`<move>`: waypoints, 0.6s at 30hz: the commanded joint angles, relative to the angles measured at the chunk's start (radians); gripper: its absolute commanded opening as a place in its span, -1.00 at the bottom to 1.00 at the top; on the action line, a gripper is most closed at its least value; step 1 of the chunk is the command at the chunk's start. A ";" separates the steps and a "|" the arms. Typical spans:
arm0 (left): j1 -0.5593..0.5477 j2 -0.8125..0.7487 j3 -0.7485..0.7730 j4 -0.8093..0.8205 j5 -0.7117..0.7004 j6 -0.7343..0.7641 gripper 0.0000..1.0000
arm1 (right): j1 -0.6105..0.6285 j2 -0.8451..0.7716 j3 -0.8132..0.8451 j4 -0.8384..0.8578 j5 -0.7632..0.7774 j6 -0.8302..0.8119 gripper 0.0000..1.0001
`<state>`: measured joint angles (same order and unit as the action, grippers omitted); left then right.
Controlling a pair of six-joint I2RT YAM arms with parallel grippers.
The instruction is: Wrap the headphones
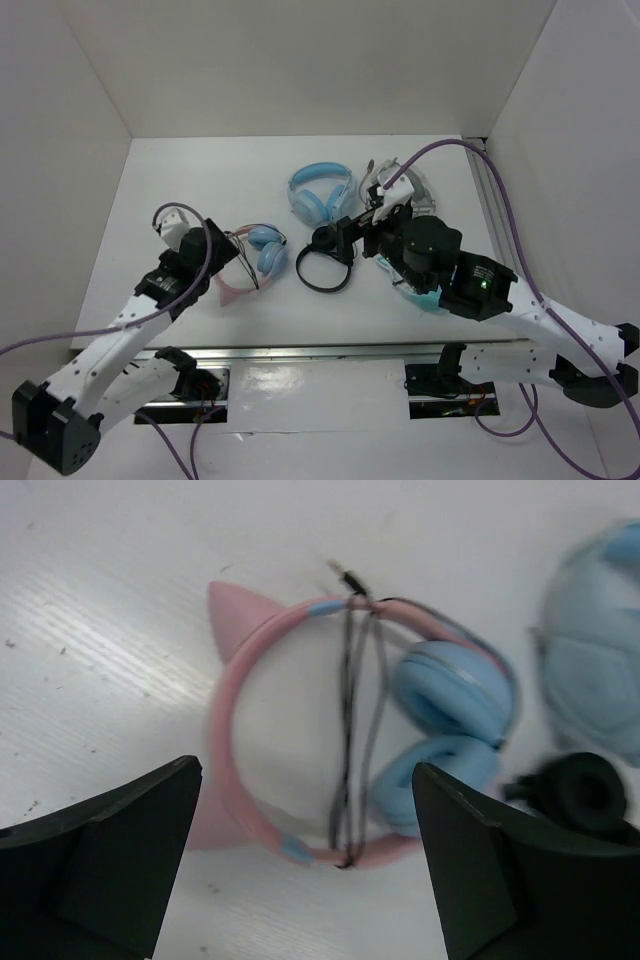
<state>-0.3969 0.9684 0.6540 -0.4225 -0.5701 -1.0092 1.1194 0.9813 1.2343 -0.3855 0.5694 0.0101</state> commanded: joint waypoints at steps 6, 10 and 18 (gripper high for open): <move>-0.086 -0.324 0.306 -0.248 0.074 0.133 1.00 | 0.013 0.049 0.119 -0.243 0.130 0.296 1.00; -0.086 -0.439 0.340 -0.367 0.219 0.285 1.00 | 0.013 -0.050 0.044 -0.259 0.049 0.341 1.00; -0.097 -0.750 0.331 -0.486 0.372 0.331 1.00 | 0.013 -0.180 -0.101 -0.317 -0.023 0.453 1.00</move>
<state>-0.4858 0.2813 0.9817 -0.8677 -0.2863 -0.7288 1.1263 0.8230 1.1671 -0.6582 0.5694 0.3893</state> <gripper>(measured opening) 1.001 0.999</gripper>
